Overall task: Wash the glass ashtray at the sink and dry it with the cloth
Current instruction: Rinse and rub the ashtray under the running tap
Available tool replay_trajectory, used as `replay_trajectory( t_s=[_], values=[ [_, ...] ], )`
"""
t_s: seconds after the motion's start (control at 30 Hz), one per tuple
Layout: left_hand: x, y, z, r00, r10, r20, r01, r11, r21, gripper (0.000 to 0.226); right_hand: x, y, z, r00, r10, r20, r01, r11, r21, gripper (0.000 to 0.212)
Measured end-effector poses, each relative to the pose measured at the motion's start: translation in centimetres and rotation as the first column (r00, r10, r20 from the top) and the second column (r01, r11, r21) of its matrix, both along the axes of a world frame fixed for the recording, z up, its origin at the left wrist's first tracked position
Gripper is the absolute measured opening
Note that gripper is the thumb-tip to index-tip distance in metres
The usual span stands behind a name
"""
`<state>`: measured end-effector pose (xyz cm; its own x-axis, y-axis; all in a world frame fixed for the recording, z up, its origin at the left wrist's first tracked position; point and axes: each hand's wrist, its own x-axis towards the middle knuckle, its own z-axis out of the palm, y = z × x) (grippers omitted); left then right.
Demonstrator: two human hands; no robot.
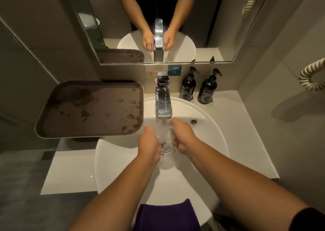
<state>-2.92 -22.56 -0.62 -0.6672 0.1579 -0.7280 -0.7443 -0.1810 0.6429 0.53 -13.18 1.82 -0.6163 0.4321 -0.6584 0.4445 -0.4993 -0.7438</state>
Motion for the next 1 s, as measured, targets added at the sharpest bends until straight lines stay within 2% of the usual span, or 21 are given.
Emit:
replay_trajectory(
  t_s=[0.07,0.17,0.23,0.3,0.33,0.43,0.57,0.67,0.73,0.8,0.87,1.0],
  values=[
    [0.2,0.1,-0.3,0.997,0.051,0.061,-0.053,0.998,0.036,0.024,0.5,-0.9,-0.7,0.988,-0.153,0.01,0.153,0.987,-0.057,0.017],
    [0.4,-0.3,-0.7,0.995,0.054,0.083,-0.054,0.999,-0.005,0.034,1.0,-1.5,-1.4,0.987,-0.151,0.057,0.148,0.987,0.056,0.017],
    [0.2,-0.4,-0.7,0.996,0.064,0.065,-0.063,0.998,-0.003,0.044,1.0,-1.3,-1.7,1.0,-0.018,0.023,0.011,0.966,0.259,0.022],
    [0.0,-0.6,-0.5,0.999,0.048,-0.001,-0.048,0.999,-0.024,0.049,1.0,-0.8,-1.9,0.984,0.18,-0.018,-0.149,0.862,0.484,0.025],
    [-0.2,-0.6,-0.6,0.998,0.026,-0.05,-0.029,0.998,-0.05,0.048,1.0,-0.6,-1.9,0.97,0.237,-0.043,-0.179,0.826,0.534,0.021],
    [-0.1,-1.1,-0.7,0.97,-0.138,-0.2,0.116,0.986,-0.117,0.036,0.8,0.3,-1.5,0.958,0.262,-0.115,-0.176,0.857,0.484,0.02],
    [-0.5,-1.9,-0.5,0.883,-0.293,-0.368,0.238,0.953,-0.189,0.032,0.6,0.9,-1.3,0.937,0.313,-0.156,-0.235,0.892,0.386,0.024],
    [-0.6,-2.3,0.1,0.816,-0.387,-0.43,0.314,0.92,-0.233,0.027,0.7,1.1,-1.3,0.909,0.336,-0.249,-0.264,0.923,0.28,0.018],
    [-0.6,-2.7,0.5,0.793,-0.43,-0.432,0.392,0.902,-0.18,0.024,1.0,1.7,-1.3,0.871,0.383,-0.307,-0.341,0.922,0.183,0.018],
    [-0.7,-3.4,0.9,0.77,-0.465,-0.436,0.455,0.88,-0.135,0.023,1.4,2.4,-1.0,0.802,0.485,-0.349,-0.48,0.871,0.106,0.033],
    [-0.7,-4.0,1.2,0.742,-0.509,-0.437,0.516,0.849,-0.113,0.026,1.8,3.4,-0.8,0.703,0.629,-0.331,-0.63,0.767,0.119,0.056],
    [-0.5,-4.0,1.2,0.782,-0.475,-0.403,0.489,0.869,-0.076,0.022,2.0,4.5,-0.3,0.494,0.867,-0.059,-0.775,0.471,0.421,0.11]
  ],
)
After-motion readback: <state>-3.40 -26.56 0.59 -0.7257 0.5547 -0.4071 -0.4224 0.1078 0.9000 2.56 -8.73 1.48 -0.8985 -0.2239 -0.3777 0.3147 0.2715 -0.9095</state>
